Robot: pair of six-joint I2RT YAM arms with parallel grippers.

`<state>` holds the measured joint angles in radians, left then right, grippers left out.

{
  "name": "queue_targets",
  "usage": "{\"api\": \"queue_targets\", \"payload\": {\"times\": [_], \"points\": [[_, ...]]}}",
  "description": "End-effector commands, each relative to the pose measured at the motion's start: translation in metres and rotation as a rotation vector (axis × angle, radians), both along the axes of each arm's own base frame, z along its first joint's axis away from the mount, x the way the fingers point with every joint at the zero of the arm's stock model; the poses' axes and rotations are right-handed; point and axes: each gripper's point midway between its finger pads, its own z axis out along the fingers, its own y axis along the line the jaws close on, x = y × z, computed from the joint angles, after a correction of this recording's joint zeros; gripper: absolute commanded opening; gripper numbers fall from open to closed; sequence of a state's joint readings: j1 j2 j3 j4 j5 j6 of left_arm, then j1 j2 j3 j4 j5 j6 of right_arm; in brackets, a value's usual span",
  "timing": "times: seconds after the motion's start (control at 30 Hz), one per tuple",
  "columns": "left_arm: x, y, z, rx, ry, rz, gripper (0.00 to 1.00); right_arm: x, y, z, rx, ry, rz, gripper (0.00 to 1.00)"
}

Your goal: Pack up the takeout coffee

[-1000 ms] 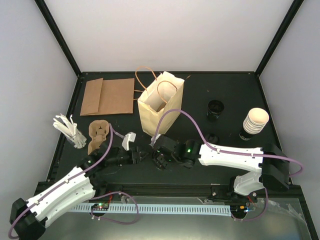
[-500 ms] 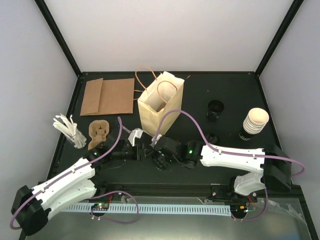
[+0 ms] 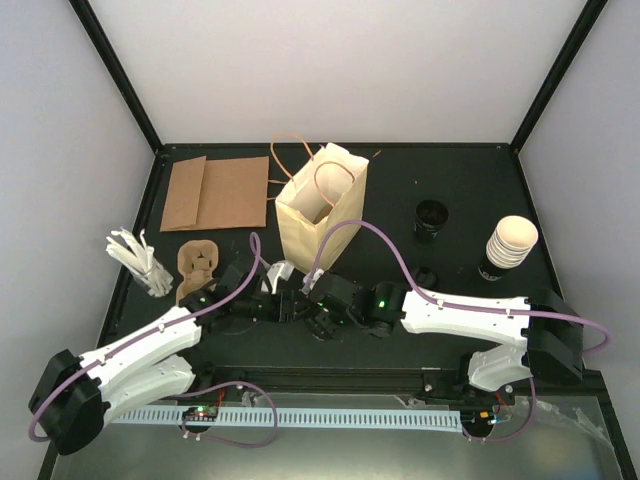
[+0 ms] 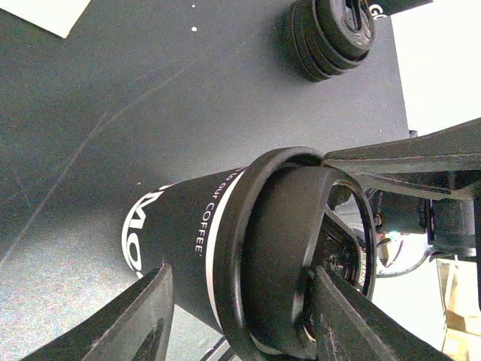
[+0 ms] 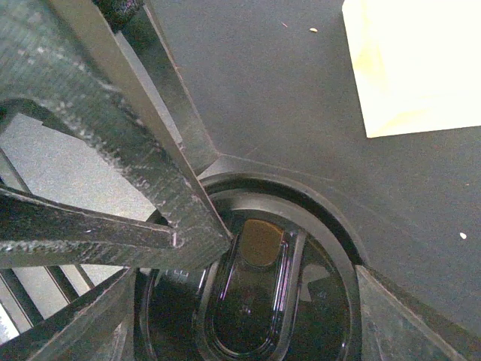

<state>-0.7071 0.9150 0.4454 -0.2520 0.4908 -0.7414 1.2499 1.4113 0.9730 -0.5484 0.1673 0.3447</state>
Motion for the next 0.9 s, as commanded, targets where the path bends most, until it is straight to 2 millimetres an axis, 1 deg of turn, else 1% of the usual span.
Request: {"api": "queue_targets", "payload": {"times": [0.0,0.23,0.5,0.57,0.67,0.87], "points": [[0.004,-0.006,0.010,-0.007,-0.034,-0.030,0.52,-0.031,-0.045,-0.061,-0.248,0.145,0.044,0.59],[0.003,-0.005,0.003,0.021,-0.023,-0.038,0.51,-0.028,-0.040,-0.052,-0.216,0.127,0.035,0.59],[0.003,-0.006,0.007,0.016,-0.036,-0.041,0.50,-0.026,-0.040,-0.050,-0.211,0.121,0.024,0.59],[0.003,-0.006,0.007,0.019,-0.037,-0.041,0.50,-0.025,-0.041,-0.049,-0.208,0.117,0.020,0.61],[0.003,-0.005,0.003,0.030,-0.030,-0.039,0.49,-0.024,-0.040,-0.043,-0.188,0.104,0.013,0.66],[0.004,-0.004,-0.002,0.049,-0.031,-0.037,0.49,-0.016,-0.035,-0.027,-0.147,0.067,-0.017,0.67]]}}
